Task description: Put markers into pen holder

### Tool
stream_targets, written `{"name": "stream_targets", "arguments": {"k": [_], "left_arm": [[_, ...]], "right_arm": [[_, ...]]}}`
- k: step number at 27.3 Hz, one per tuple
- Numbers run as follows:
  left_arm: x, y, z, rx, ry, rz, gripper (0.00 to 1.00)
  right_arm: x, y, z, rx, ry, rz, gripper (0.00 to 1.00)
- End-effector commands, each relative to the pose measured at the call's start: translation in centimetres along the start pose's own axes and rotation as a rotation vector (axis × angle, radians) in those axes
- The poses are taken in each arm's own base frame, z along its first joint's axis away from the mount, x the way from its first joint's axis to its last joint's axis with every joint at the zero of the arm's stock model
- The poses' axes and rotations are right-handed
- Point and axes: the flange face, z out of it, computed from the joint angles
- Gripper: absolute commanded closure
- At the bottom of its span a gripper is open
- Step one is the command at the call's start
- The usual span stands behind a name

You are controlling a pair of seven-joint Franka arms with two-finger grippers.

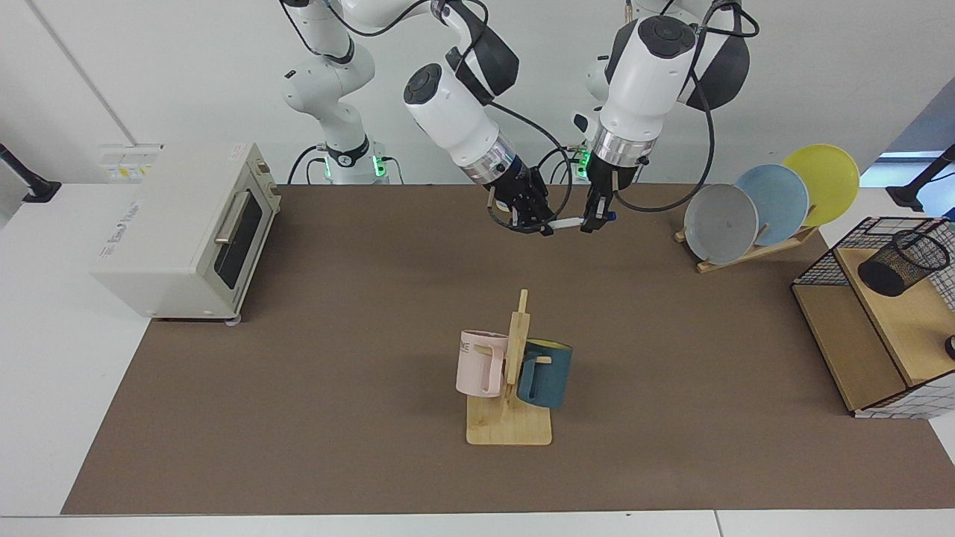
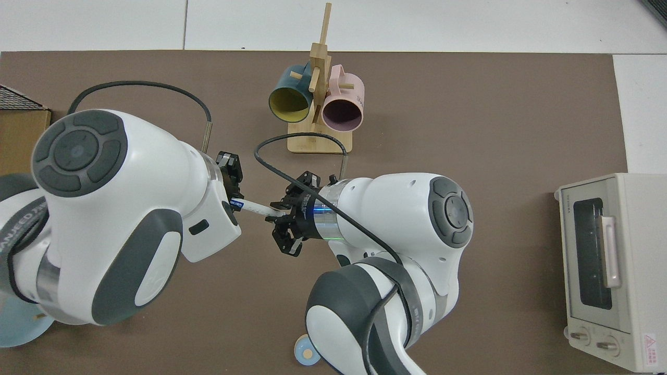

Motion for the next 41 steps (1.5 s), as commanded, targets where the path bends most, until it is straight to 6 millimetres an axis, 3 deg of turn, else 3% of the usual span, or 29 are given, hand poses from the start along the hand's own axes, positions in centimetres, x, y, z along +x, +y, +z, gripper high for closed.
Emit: {"name": "stream_targets", "arguments": {"k": [1,3,10,18,24,31,36,41], "left_arm": [[-0.8,0.4,-0.5,-0.025,0.000,-0.025,1.00],[-1.5,0.6,-0.4,-0.039,-0.008,-0.035,1.00],[-5.8,0.9,-0.4,-0.078,-0.053,-0.095,1.00],[-13.0,1.5,-0.7,-0.100,-0.155,-0.189,1.00],[-18.8,2.2,-1.5,-0.095,-0.286,-0.241,1.00],[-22.9,3.0,-2.4,-0.106,-0.481,-0.256,1.00],[-24.9,3.3,-3.9,-0.114,-0.608,-0.257,1.00],[-29.0,4.5,-5.2,-0.123,-0.728,-0.290,1.00]], "right_arm": [[1.1,0.2,-0.1,-0.046,0.107,-0.248,0.00],[2.0,0.1,-0.5,-0.090,0.166,-0.343,0.00],[6.3,-1.9,-5.3,-0.235,0.313,-0.678,0.00],[10.9,-4.4,-14.4,-0.327,0.395,-1.120,0.00],[14.1,-6.3,-21.5,-0.280,0.384,-1.257,0.00],[18.9,-6.3,-28.4,-0.412,0.421,-1.528,0.00],[20.7,-5.9,-32.3,-0.440,0.466,-1.646,0.00],[23.0,-6.6,-34.5,-0.477,0.480,-1.741,0.00]]}}
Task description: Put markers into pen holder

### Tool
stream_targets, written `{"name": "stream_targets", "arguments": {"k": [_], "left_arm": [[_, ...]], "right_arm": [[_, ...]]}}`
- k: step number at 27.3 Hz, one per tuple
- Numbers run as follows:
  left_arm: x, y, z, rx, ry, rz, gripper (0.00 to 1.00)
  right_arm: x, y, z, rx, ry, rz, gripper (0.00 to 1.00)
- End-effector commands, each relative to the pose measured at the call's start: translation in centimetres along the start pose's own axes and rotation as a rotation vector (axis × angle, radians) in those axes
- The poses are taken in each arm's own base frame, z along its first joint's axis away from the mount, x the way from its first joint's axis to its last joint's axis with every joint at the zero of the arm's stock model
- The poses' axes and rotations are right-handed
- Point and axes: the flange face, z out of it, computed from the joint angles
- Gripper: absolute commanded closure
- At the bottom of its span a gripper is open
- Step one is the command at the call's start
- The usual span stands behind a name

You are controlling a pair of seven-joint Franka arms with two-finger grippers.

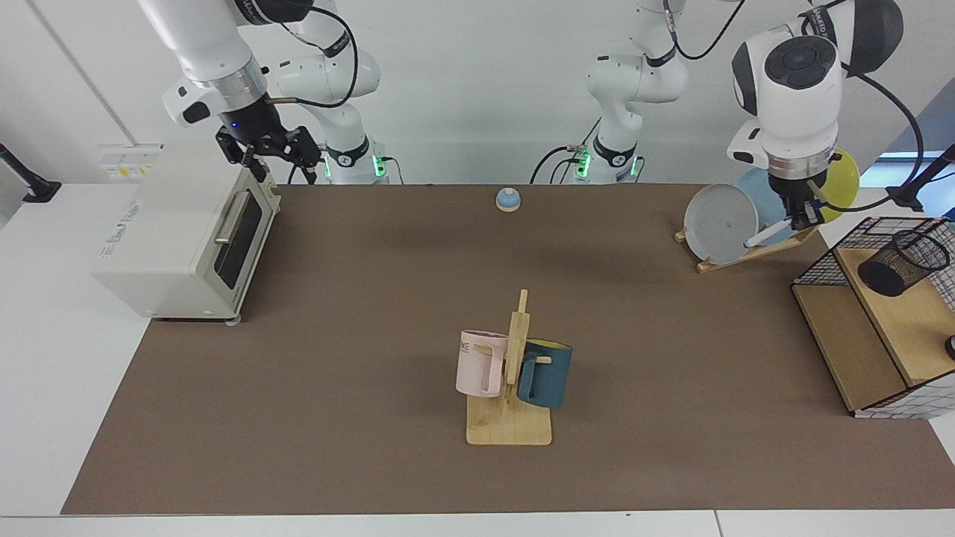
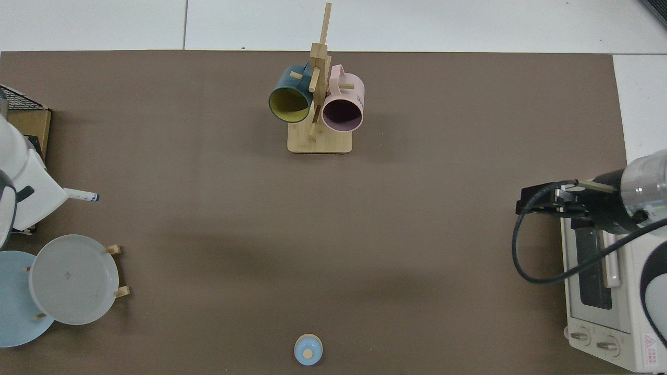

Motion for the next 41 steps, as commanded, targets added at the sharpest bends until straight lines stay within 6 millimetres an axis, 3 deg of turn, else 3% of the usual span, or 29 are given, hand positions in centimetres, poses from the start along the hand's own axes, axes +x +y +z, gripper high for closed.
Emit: {"name": "stream_targets", "arguments": {"k": [1,5,8,18,24,27,32,41], "left_arm": [[-3.8,0.2,0.7,-0.007,-0.121,-0.032,1.00],[-6.3,0.1,1.5,0.004,-0.215,-0.045,1.00],[-8.3,-0.4,2.9,0.018,-0.256,-0.059,1.00],[-13.0,-2.6,3.8,0.019,-0.353,-0.094,1.00],[-13.0,-4.4,4.6,0.015,-0.435,-0.079,1.00],[-13.9,-5.2,7.2,-0.033,-0.459,-0.090,1.00],[-14.0,-6.4,9.6,-0.052,-0.481,-0.094,1.00],[-14.1,-7.3,11.6,-0.043,-0.497,-0.144,1.00]], "right_arm": [[0.0,3.1,-0.6,-0.034,-0.013,-0.112,0.00],[0.4,3.3,-4.1,-0.060,0.004,-0.125,0.00],[1.0,2.6,-3.5,-0.077,-0.035,-0.136,0.00],[0.8,2.5,-3.5,-0.072,-0.034,-0.133,0.00],[0.5,2.4,-2.9,-0.079,-0.038,-0.136,0.00],[0.6,2.7,-2.9,-0.099,-0.036,-0.138,0.00],[0.6,2.6,-2.8,-0.106,-0.036,-0.134,0.00],[0.5,2.5,-3.1,-0.089,-0.031,-0.134,0.00]]}}
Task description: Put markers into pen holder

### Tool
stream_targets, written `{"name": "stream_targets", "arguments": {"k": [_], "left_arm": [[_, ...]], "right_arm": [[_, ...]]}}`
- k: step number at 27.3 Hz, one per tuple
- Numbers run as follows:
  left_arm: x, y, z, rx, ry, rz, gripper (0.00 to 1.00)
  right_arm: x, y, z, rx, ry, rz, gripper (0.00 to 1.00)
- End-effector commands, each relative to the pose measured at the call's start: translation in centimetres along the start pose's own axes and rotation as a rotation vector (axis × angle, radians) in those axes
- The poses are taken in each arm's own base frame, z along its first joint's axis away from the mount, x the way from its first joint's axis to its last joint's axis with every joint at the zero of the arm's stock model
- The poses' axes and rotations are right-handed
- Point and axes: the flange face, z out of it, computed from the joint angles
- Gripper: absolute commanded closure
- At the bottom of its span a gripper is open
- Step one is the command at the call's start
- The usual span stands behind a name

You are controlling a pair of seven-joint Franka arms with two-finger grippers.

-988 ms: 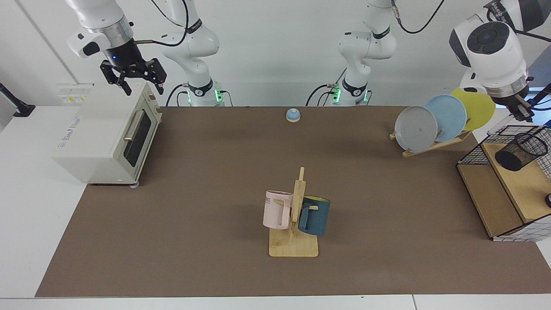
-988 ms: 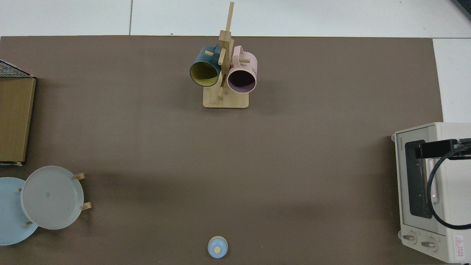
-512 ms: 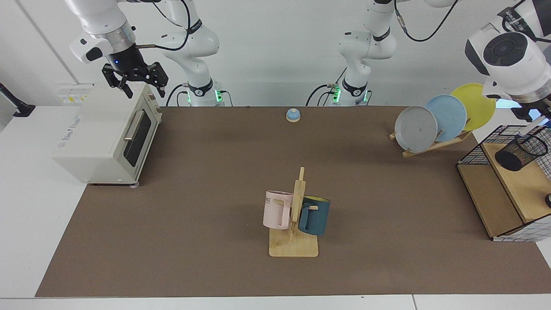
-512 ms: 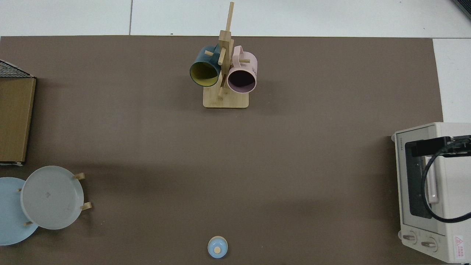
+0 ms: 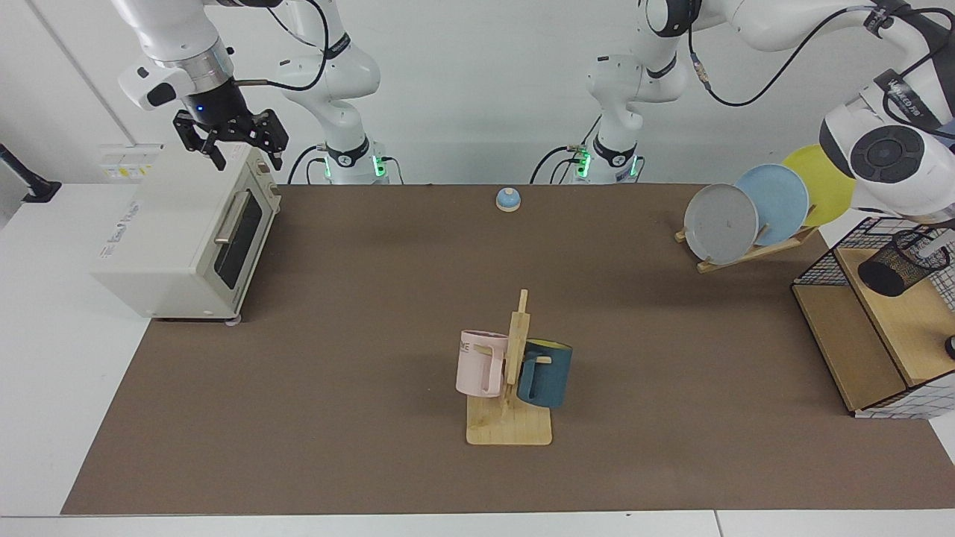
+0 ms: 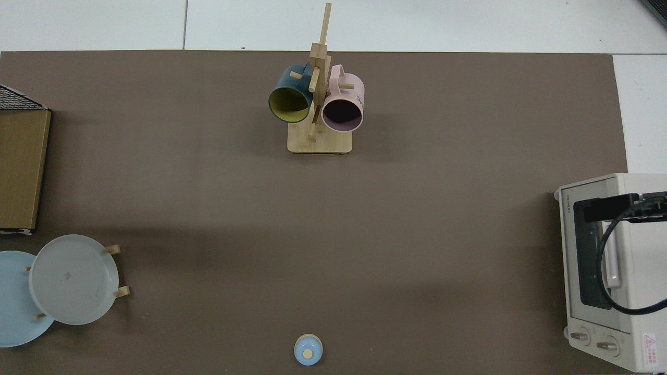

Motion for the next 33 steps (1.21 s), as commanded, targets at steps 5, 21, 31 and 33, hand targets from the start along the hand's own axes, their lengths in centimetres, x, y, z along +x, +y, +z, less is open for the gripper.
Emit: {"name": "stream_targets", "arguments": {"k": [5,21,31,33], "left_arm": [[0.2,-0.9,0.3,0.002,-0.039,-0.064,0.13],[1.7,-0.5,-5.1,-0.037,0.084,-0.094,0.00],[5.2,1.2,-9.3,-0.137,0.529,-0.256,0.00],[6.3,1.4,-10.1,-0.170,0.601,-0.279,0.00]], "right_arm": [[-0.3,0.0,-0.4,-0.003,0.001,-0.020,0.00],[-0.9,0.0,-1.3,-0.001,0.021,-0.021,0.00],[-1.0,-0.1,-1.5,0.000,0.024,-0.023,0.00],[-1.0,-0.1,-1.6,0.000,0.025,-0.023,0.00]]}}
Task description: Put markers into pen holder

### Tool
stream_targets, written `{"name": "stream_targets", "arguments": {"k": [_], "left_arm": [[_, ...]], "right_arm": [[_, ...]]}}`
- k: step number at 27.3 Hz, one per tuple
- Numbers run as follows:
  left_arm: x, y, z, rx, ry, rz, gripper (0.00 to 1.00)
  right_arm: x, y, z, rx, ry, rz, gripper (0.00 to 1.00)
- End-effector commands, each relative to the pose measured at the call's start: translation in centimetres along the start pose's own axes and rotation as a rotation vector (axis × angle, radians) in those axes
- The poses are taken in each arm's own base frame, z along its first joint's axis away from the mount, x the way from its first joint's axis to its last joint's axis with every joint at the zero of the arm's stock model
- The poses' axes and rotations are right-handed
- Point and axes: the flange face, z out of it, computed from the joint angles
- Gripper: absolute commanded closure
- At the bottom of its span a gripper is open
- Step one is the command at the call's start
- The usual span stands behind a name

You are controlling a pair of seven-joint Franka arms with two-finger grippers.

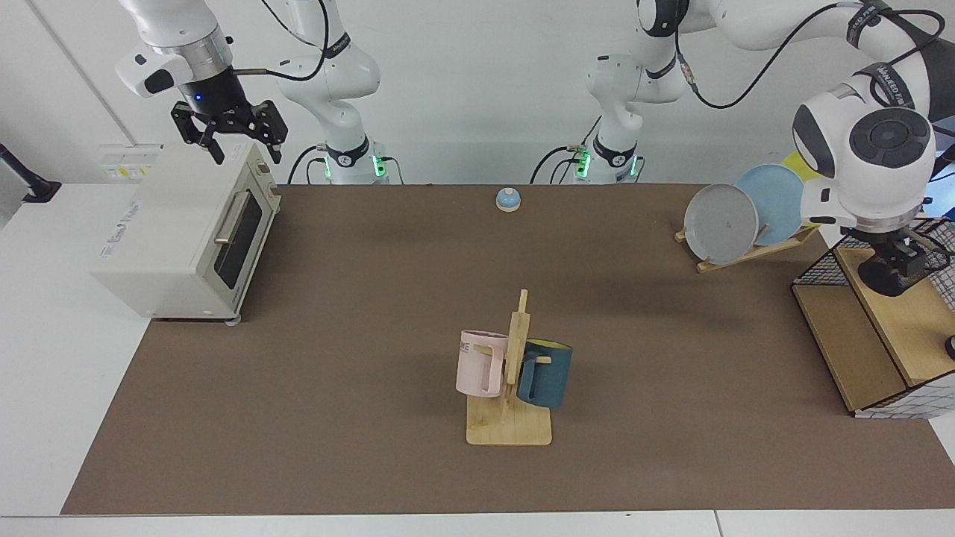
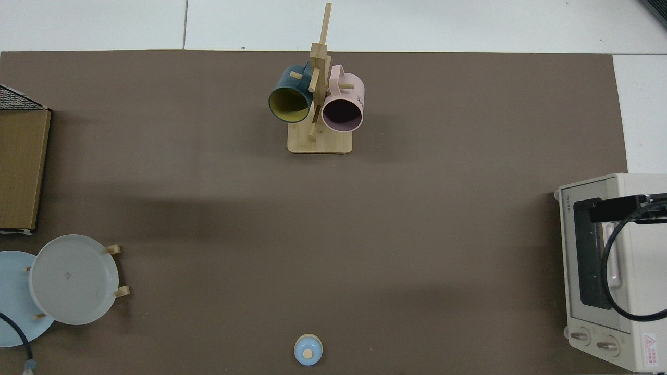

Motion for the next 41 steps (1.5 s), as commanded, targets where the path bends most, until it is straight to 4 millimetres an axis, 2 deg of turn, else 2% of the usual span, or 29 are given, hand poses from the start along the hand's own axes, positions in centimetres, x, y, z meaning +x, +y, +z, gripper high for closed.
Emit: {"name": "stream_targets", "arguments": {"k": [1,3,7,13,16,20,27,30,33,41], "left_arm": [[2.2,1.9,-2.0,-0.067,0.182,-0.076,0.00],[4.4,2.6,-3.0,-0.083,0.221,-0.073,0.00],[7.3,4.2,-4.4,-0.149,0.265,-0.196,0.00],[8.5,7.2,-3.2,-0.340,0.370,-0.523,0.00],[8.7,7.4,-3.3,-0.387,0.373,-0.699,0.00],[9.4,7.6,-3.6,-0.415,0.353,-0.822,0.00],[9.4,7.9,-3.5,-0.463,0.310,-0.958,0.00],[8.3,8.9,-3.2,-0.513,0.271,-1.044,0.00],[7.8,9.1,-3.5,-0.534,0.287,-1.078,0.00],[6.4,11.4,-7.4,-0.521,0.331,-1.074,0.00]], "right_arm": [[-0.4,0.1,-0.4,-0.002,0.001,-0.018,0.00],[-0.4,0.1,-0.4,-0.002,0.001,-0.018,0.00],[-0.4,0.1,-0.4,-0.002,0.001,-0.018,0.00],[-0.4,0.1,-0.4,-0.002,0.001,-0.018,0.00],[-0.4,0.1,-0.4,-0.002,0.001,-0.018,0.00],[-0.4,0.1,-0.4,-0.002,0.001,-0.018,0.00],[-0.4,0.1,-0.4,-0.002,0.001,-0.018,0.00],[-0.4,0.1,-0.4,-0.002,0.001,-0.018,0.00],[-0.4,0.1,-0.4,-0.002,0.001,-0.018,0.00],[-0.4,0.1,-0.4,-0.002,0.001,-0.018,0.00]]}}
